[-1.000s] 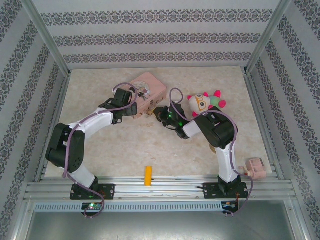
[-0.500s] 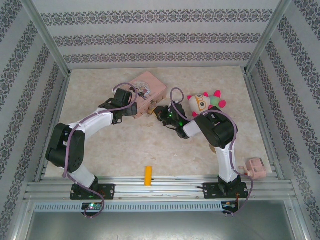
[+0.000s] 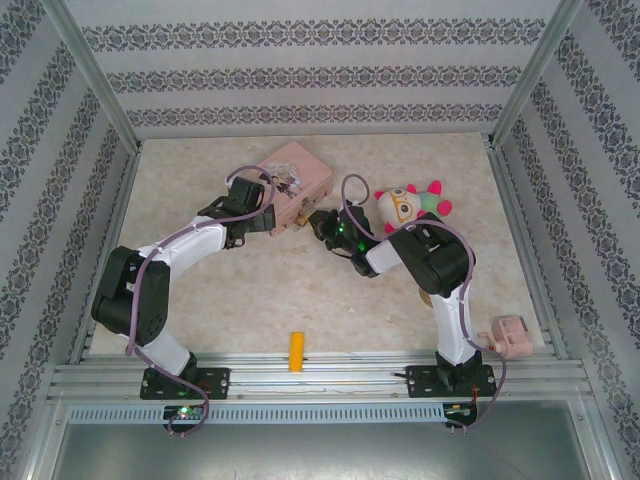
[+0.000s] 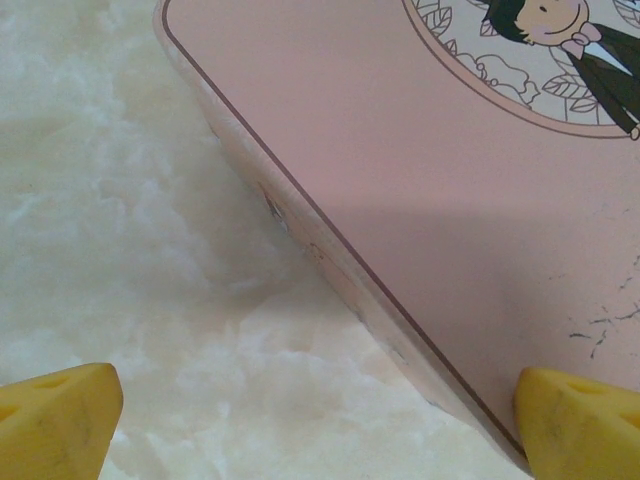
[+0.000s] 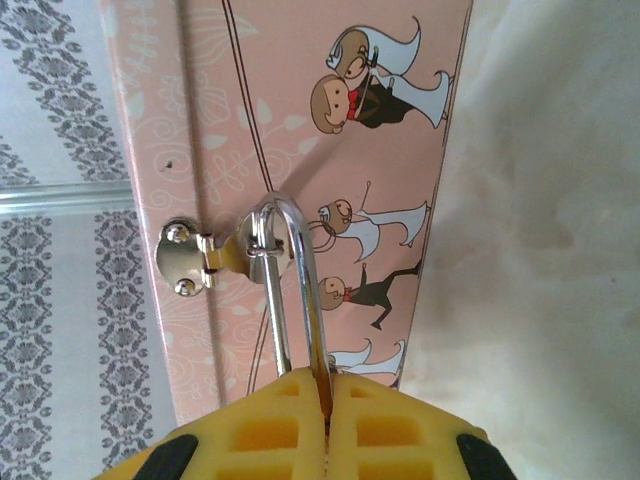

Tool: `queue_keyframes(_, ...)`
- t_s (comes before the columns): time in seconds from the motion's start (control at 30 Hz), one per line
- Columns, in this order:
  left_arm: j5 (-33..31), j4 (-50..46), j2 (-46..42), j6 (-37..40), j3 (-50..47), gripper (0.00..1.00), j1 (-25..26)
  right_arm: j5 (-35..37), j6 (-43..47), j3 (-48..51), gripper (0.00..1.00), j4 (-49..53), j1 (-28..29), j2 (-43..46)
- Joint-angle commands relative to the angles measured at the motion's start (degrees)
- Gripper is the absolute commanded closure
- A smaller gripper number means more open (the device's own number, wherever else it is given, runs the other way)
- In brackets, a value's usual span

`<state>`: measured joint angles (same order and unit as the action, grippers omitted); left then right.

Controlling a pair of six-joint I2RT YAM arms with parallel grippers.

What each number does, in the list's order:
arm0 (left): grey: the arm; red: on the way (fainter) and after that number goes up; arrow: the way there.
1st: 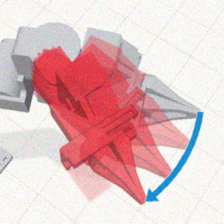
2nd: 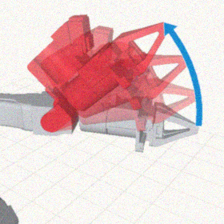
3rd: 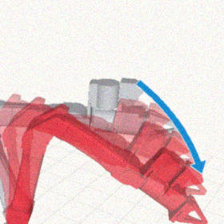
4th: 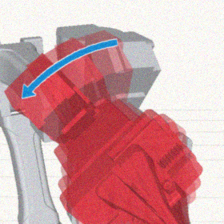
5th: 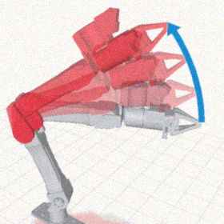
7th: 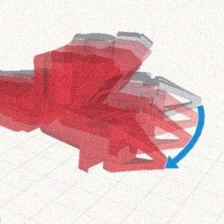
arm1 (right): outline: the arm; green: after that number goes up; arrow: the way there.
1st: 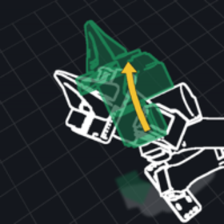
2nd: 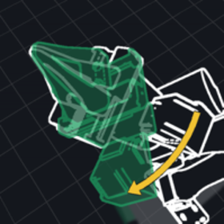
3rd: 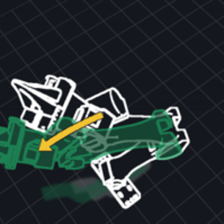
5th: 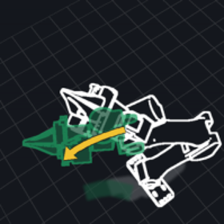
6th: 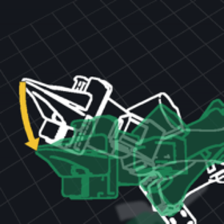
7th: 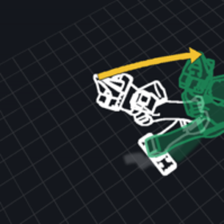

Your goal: Unlock the padlock with the key

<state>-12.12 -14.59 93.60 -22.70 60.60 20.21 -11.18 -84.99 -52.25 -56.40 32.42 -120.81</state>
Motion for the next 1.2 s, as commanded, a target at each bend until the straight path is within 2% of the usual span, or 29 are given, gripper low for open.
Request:
queue_keyframes(0.0, -0.37, -2.15, 0.97, 0.74, -1.55, 0.01, 0.24, 8.53, -1.34, -1.12, 1.0, -3.58, -0.37, -1.25)
queue_keyframes(0.13, -0.01, -2.2, 1.06, 0.74, -1.55, 0.01, 0.23, 10.19, -2.66, -2.03, 1.0, -6.48, 0.35, -2.93)
queue_keyframes(0.77, 1.05, 0.04, 0.17, -1.18, 1.15, 0.01, 0.19, 11.67, -2.24, -3.92, 1.0, -7.06, 0.53, -3.75)
queue_keyframes(1.17, -3.03, -0.97, 3.55, -0.17, 5.61, 0.01, 0.26, 10.94, -1.98, -2.51, 1.0, -7.08, 0.87, -3.35)
